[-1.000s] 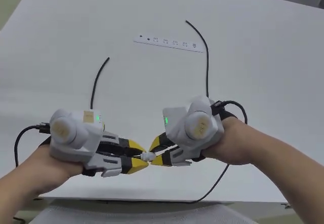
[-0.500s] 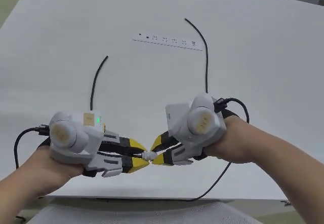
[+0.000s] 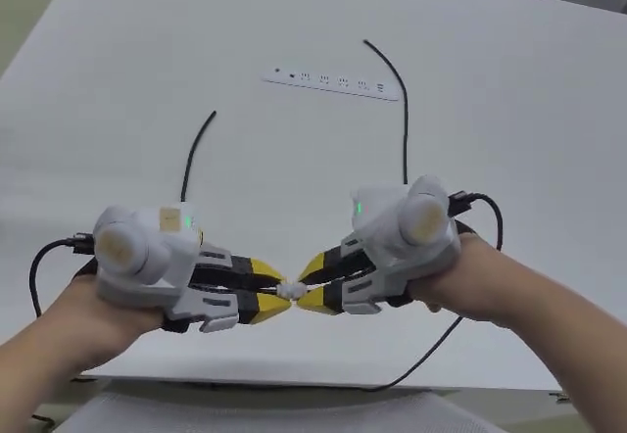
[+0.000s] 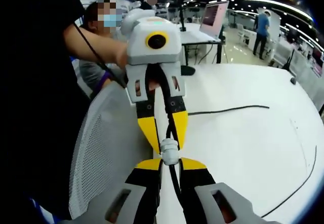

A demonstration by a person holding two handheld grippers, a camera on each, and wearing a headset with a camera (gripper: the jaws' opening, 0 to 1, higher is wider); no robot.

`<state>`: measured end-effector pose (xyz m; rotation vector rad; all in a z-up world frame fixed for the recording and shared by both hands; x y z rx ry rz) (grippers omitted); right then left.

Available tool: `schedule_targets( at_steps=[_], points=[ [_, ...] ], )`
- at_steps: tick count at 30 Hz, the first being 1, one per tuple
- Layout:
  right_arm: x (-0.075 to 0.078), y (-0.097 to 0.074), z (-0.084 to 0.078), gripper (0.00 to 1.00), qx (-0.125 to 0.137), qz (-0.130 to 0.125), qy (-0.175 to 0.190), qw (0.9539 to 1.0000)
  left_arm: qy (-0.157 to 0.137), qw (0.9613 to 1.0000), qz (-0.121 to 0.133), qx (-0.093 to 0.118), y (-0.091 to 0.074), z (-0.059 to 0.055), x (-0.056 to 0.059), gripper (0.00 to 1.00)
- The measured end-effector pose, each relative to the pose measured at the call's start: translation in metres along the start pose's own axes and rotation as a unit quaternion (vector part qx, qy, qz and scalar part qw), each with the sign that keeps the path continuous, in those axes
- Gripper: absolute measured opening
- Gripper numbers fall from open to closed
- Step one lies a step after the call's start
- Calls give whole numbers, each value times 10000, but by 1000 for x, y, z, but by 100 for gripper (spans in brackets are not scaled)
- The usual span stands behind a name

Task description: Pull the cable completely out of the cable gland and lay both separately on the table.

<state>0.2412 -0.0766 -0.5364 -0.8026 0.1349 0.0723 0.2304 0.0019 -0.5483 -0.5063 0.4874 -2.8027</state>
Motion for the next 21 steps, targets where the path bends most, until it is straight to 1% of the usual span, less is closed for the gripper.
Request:
schedule_targets(
  at_steps=[1, 2, 3, 5, 6, 8, 9, 10, 11, 12, 13, 14, 15, 16, 17, 18, 19, 20, 21],
  points=[
    [1, -2, -1, 8, 93, 28, 127, 9999, 31, 10000, 6, -17, 0, 0, 0, 15],
    [2, -4, -2, 8, 258, 90, 330, 9991, 47, 10000, 17, -43, 0, 1, 1, 15],
    [2, -6, -3, 8, 354, 204, 523, 9978, 59, 10000, 24, -60, 0, 1, 1, 15],
    [5, -10, -6, 10, 677, 422, 1080, 9909, 102, 9999, 25, -80, 0, 0, 1, 15],
    [6, -11, -5, 12, 835, 534, 1343, 9860, 143, 9999, 15, -72, 0, 2, 2, 15],
    [9, -13, -5, 16, 1121, 734, 1815, 9742, 178, 9998, 8, -78, 0, 3, 2, 15],
    [11, -13, -7, 17, 1213, 906, 2119, 9655, 223, 9997, 18, -62, -1, 5, 2, 15],
    [12, -14, -9, 17, 1326, 1086, 2312, 9577, 232, 9997, 15, -53, -1, 6, 2, 15],
    [13, -14, -9, 16, 1361, 1135, 2374, 9551, 252, 9997, 10, -38, -1, 7, 2, 15],
    [20, -13, -11, 15, 1483, 1151, 2446, 9513, 278, 9996, 7, -28, -1, 8, 3, 15],
    [22, -13, -11, 14, 1532, 1214, 2576, 9463, 321, 9995, -7, -36, -1, 9, 3, 15],
    [21, -14, -10, 14, 1654, 1515, 2831, 9325, 351, 9994, -19, -38, -1, 9, 4, 15],
    [19, -15, -9, 14, 1720, 1748, 2940, 9238, 366, 9993, -39, -46, -1, 10, 5, 15],
    [20, -14, -10, 12, 1752, 1870, 3002, 9188, 374, 9993, -51, -63, -1, 10, 6, 15],
    [21, -13, -11, 11, 1727, 1953, 3061, 9156, 410, 9991, -52, -83, -1, 10, 6, 15],
    [21, -13, -12, 10, 1745, 2089, 3150, 9092, 422, 9991, -57, -91, -1, 10, 7, 15],
    [20, -13, -11, 11, 1808, 2160, 3255, 9026, 431, 9990, -72, -100, -1, 10, 7, 15],
    [19, -12, -11, 12, 1807, 2236, 3362, 8968, 458, 9989, -72, -96, -1, 11, 7, 15],
    [19, -11, -11, 13, 1786, 2267, 3423, 8942, 478, 9988, -61, -85, -2, 12, 7, 15]
  ],
)
Point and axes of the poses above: the centre of the closed fingertips' face, and the gripper's own axes: y roughly forward along the fingers, x roughly to its right, z roughly out of its top, the point moved 5 cm from there along -y, roughly backward along the fingers, and after that the axes turned 4 degrees about -y, right-handed, at the moved point
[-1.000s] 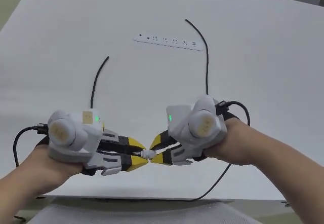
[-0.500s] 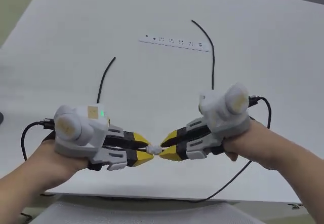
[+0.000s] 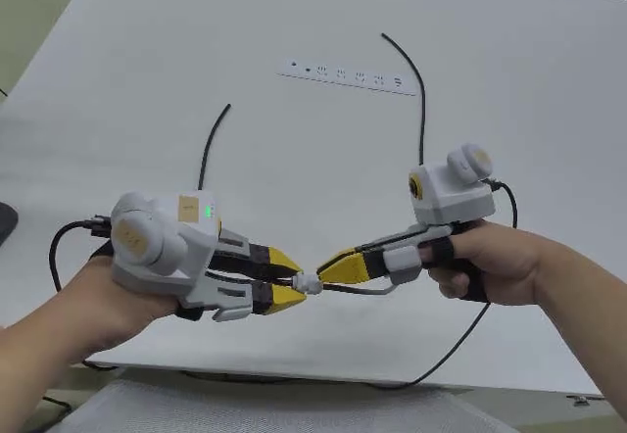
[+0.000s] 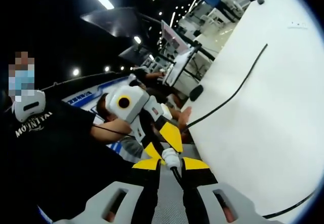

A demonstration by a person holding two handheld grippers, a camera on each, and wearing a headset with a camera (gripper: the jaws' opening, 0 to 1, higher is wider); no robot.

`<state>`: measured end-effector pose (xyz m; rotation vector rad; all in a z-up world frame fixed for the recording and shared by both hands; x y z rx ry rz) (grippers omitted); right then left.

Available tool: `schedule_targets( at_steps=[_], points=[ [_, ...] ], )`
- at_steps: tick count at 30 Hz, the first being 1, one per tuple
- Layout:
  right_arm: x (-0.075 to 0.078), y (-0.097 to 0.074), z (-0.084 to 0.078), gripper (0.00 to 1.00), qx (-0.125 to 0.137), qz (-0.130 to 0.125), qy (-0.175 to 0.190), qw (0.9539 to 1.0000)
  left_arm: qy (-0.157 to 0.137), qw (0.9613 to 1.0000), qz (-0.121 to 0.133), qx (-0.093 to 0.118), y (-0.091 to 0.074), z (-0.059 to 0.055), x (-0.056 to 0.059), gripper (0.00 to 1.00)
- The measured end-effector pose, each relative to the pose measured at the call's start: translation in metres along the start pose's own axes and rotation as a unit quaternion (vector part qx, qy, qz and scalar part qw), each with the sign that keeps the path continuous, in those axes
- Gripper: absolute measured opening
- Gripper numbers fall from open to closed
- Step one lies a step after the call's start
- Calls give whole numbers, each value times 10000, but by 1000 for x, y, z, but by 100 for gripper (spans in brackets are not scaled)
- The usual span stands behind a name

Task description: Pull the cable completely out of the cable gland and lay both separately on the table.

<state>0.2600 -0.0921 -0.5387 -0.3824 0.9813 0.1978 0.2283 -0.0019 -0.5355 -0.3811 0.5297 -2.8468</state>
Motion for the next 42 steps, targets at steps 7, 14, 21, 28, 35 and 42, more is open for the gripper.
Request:
schedule_targets(
  at_steps=[7, 14, 21, 28, 35, 42],
  points=[
    [-5, 12, -10, 11, -357, 263, -19, 9990, 93, 10000, -21, -24, 2, 2, 0, 15],
    [-4, 14, -11, 8, -431, 266, -418, 9978, 111, 9999, -58, -103, 3, -1, 1, 15],
    [-10, 14, -8, 6, -820, -261, -1562, 9840, -112, 9998, -83, -104, 3, -4, 0, 15],
    [-18, 17, -14, 6, -1412, -1252, -3083, 9324, -325, 9992, -206, -85, 4, -6, 5, 15],
    [-19, 22, -15, 6, -1687, -1781, -3787, 8924, -467, 9987, -194, -106, 3, -9, 5, 15],
    [-18, 28, -12, 7, -1794, -2452, -4642, 8320, -648, 9978, -81, -120, 0, -10, -4, 15]
  ],
)
Point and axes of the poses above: the centre of the closed fingertips' face, and the gripper's own axes: y roughly forward along the fingers, x roughly to its right, z roughly out of its top, the point moved 5 cm from there along -y, roughly backward along the fingers, and after that the axes turned 4 degrees about -y, right-handed, at the moved point
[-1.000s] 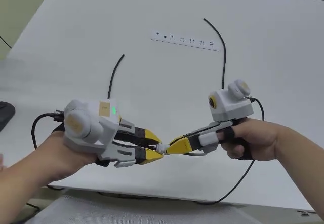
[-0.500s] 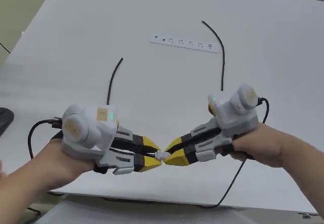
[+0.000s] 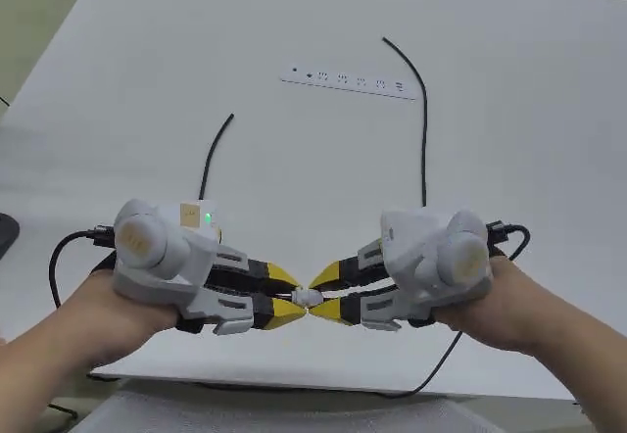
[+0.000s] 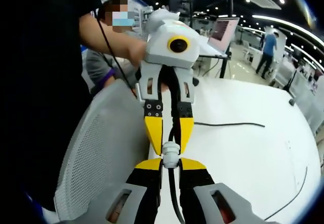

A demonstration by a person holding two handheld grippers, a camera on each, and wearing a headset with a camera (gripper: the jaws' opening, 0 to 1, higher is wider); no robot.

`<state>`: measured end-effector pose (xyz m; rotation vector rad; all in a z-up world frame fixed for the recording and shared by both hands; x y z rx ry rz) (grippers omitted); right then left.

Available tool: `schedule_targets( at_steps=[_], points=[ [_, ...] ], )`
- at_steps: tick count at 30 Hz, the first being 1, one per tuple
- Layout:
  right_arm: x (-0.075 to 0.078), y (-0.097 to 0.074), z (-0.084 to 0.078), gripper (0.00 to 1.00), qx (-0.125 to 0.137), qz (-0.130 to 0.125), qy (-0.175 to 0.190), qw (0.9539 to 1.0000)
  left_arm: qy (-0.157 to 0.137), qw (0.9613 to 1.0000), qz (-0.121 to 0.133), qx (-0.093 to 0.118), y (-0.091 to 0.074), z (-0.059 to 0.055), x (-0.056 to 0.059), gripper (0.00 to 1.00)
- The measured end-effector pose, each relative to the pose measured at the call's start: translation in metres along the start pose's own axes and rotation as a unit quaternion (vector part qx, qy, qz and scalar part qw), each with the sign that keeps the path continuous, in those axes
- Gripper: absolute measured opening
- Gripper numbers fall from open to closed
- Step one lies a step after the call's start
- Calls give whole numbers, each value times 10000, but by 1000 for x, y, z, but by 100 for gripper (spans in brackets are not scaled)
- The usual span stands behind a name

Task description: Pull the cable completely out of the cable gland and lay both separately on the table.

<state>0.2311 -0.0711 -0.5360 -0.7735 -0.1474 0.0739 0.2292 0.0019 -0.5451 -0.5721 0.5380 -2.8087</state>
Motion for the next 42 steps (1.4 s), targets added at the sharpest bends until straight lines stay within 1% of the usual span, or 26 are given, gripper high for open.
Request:
schedule_targets(
  at_steps=[3, 8, 10, 13, 14, 15, 17, 18, 19, 20, 21, 22, 23, 24, 25, 26, 27, 28, 29, 30, 32, 33, 36, 38, 41, 42],
  points=[
    [-4, 1, 1, 7, -44, -203, -178, 9996, -86, 10000, -21, -9, -1, -1, 0, 15],
    [-8, 0, 1, 7, -30, -290, -254, 9993, -24, 10000, -54, 24, -1, -2, 3, 15],
    [-7, -1, 0, 8, 128, -258, 138, 9995, -6, 10000, -77, 28, -1, -2, 3, 15],
    [-4, -3, 1, 9, 333, -209, 435, 9983, 54, 9999, -64, 81, -3, 0, 5, 15],
    [-4, -5, 1, 10, 421, -153, 706, 9965, 72, 9999, -60, 86, -3, 0, 5, 15],
    [-2, -7, 1, 12, 467, -159, 768, 9958, 79, 9999, -56, 90, -4, 0, 6, 15],
    [-2, -9, -1, 14, 651, 135, 1286, 9895, 113, 9999, -61, 93, -5, 1, 7, 15],
    [-1, -10, -1, 15, 696, 157, 1392, 9877, 130, 9999, -60, 96, -5, 1, 7, 15],
    [1, -13, -2, 17, 832, 303, 1769, 9802, 155, 9998, -65, 104, -5, 1, 8, 15],
    [0, -15, -3, 20, 905, 646, 2397, 9645, 202, 9997, -73, 117, -6, 2, 9, 15],
    [3, -17, -5, 22, 973, 714, 2605, 9579, 243, 9996, -75, 128, -7, 2, 10, 15],
    [8, -19, -4, 24, 1228, 862, 2956, 9435, 296, 9994, -80, 132, -7, 3, 10, 15],
    [10, -20, -6, 24, 1317, 1041, 3268, 9301, 343, 9993, -88, 137, -7, 3, 11, 15],
    [13, -21, -6, 24, 1487, 1306, 3498, 9157, 431, 9989, -104, 145, -7, 4, 12, 15],
    [14, -22, -7, 21, 1572, 1484, 3653, 9054, 517, 9985, -119, 137, -7, 3, 12, 15],
    [15, -21, -9, 19, 1622, 1790, 3869, 8899, 608, 9980, -127, 117, -6, 3, 13, 15],
    [17, -20, -10, 16, 1696, 1932, 4004, 8795, 631, 9979, -134, 115, -6, 3, 12, 15],
    [14, -18, -10, 15, 1658, 2219, 4220, 8632, 687, 9974, -154, 123, -6, 4, 13, 15],
    [15, -17, -13, 16, 1580, 2329, 4324, 8567, 720, 9972, -155, 128, -6, 4, 13, 15],
    [14, -15, -13, 17, 1551, 2395, 4339, 8546, 721, 9972, -159, 125, -5, 4, 13, 15],
    [9, -13, -12, 19, 1530, 2692, 4345, 8458, 751, 9970, -161, 126, -5, 5, 12, 15],
    [9, -10, -12, 19, 1536, 2734, 4378, 8426, 754, 9969, -170, 115, -5, 5, 12, 15],
    [7, -6, -12, 19, 1477, 2837, 4403, 8390, 795, 9966, -183, 101, -3, 6, 12, 15],
    [3, -4, -13, 18, 1383, 2929, 4356, 8398, 812, 9965, -185, 88, -3, 7, 13, 15],
    [1, -4, -12, 12, 1443, 2965, 4260, 8425, 783, 9967, -190, 75, -2, 8, 12, 15],
    [2, -4, -11, 10, 1486, 2983, 4277, 8402, 806, 9966, -180, 47, -2, 7, 11, 15]
  ],
)
Point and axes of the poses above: the centre of the closed fingertips' face, and the gripper's own axes: y roughly forward along the fingers, x roughly to its right, z roughly out of its top, the point moved 5 cm from there along -y, roughly backward along the fingers, and after that the axes turned 4 degrees about -y, right-handed, at the moved point
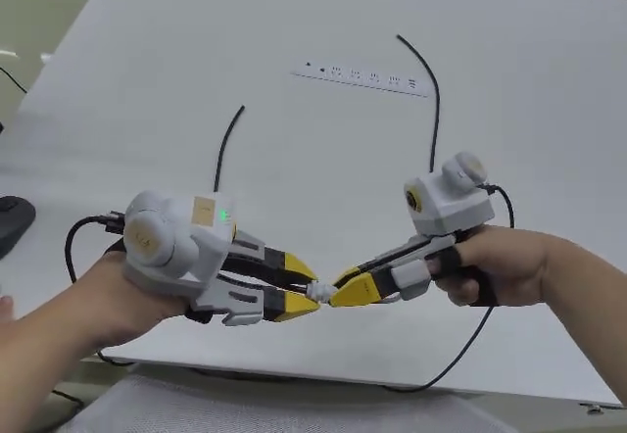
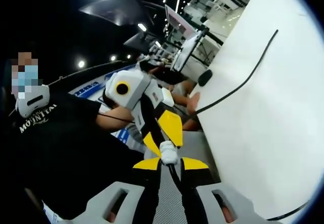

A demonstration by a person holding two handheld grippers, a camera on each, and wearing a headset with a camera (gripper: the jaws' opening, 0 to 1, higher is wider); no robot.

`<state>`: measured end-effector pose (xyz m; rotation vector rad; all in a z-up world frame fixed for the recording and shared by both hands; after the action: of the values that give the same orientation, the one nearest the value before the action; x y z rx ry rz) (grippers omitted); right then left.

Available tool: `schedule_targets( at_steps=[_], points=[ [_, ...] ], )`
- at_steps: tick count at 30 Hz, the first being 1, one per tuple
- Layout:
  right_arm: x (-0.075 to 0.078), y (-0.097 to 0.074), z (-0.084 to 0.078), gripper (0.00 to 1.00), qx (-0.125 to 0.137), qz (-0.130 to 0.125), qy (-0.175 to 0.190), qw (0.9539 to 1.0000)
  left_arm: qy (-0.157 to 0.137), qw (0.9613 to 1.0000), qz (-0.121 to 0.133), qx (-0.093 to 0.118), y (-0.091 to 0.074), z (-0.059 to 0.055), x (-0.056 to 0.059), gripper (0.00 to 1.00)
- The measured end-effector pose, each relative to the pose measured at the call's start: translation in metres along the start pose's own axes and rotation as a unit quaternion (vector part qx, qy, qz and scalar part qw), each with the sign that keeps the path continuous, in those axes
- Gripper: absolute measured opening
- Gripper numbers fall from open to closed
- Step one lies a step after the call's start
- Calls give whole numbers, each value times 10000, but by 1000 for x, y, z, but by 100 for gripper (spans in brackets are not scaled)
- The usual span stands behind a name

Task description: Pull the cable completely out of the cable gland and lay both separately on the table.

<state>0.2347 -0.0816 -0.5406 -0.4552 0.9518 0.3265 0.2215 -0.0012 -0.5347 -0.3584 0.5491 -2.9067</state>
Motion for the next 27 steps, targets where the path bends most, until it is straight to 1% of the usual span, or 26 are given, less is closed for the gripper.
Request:
schedule_targets(
  at_steps=[1, 5, 6, 7, 8, 9, 10, 11, 13, 14, 15, 16, 17, 18, 19, 20, 21, 23, 25, 26, 27],
  points=[
    [-1, 0, 0, 9, 6, 41, 7, 10000, -13, 10000, 1, -5, 0, 0, 0, 15],
    [0, 1, 0, 8, 14, 17, -54, 10000, -59, 10000, 5, -18, 1, -1, -1, 15],
    [0, 0, 1, 8, 23, -21, -122, 9999, -82, 10000, 21, -26, 1, -1, -1, 15],
    [0, 0, 1, 8, 35, -55, -222, 9997, -100, 9999, 31, -25, 1, -1, -2, 15],
    [3, 0, 4, 8, 51, -220, -500, 9985, -123, 9999, 60, -37, 1, -2, -3, 15],
    [3, 0, 4, 7, 45, -318, -637, 9975, -123, 9998, 104, -65, 0, -3, -5, 15],
    [2, 0, 4, 7, 1, -362, -822, 9960, -146, 9998, 86, -65, 0, -4, -5, 15],
    [0, 1, 3, 7, -36, -460, -1099, 9929, -172, 9998, 65, -63, 0, -4, -5, 15],
    [-2, 2, 4, 7, -106, -669, -1417, 9876, -178, 9998, 75, -72, -1, -5, -4, 15],
    [-2, 2, 4, 7, -154, -773, -1615, 9837, -214, 9997, 73, -67, -1, -5, -5, 15],
    [-4, 2, 5, 7, -205, -969, -1858, 9776, -238, 9997, 74, -65, -2, -5, -5, 15],
    [-2, 1, 5, 7, -272, -1122, -2060, 9717, -258, 9996, 86, -58, -2, -6, -5, 15],
    [-3, 1, 6, 7, -385, -1340, -2386, 9611, -310, 9995, 88, -52, -2, -7, -5, 15],
    [-5, 3, 5, 7, -477, -1504, -2574, 9533, -382, 9992, 82, -37, -3, -7, -5, 15],
    [-9, 5, 5, 7, -621, -1740, -2906, 9388, -368, 9993, 75, -32, -4, -7, -5, 15],
    [-6, 5, 5, 7, -703, -1906, -3146, 9272, -398, 9992, 61, -9, -5, -8, -4, 15],
    [-9, 7, 4, 7, -848, -2134, -3562, 9057, -463, 9989, 33, 13, -6, -8, -3, 15],
    [-15, 10, 3, 7, -1033, -2451, -4028, 8758, -545, 9985, 11, 52, -7, -8, -2, 15],
    [-18, 15, 0, 7, -1328, -2856, -4656, 8271, -570, 9984, -6, 53, -7, -8, -1, 15],
    [-18, 16, -2, 7, -1383, -2964, -4725, 8184, -587, 9983, -27, 40, -6, -8, 0, 15],
    [-18, 17, -3, 7, -1403, -3086, -4771, 8108, -648, 9979, -34, 25, -6, -8, 0, 15]
  ],
)
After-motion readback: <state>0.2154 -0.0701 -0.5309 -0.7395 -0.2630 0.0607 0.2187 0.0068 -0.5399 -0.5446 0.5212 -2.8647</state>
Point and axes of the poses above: the centre of the closed fingertips' face, and the gripper's own axes: y roughly forward along the fingers, x roughly to its right, z roughly out of its top, the point moved 5 cm from there along -y, roughly backward along the fingers, and after that the axes turned 4 degrees about -y, right-handed, at the moved point
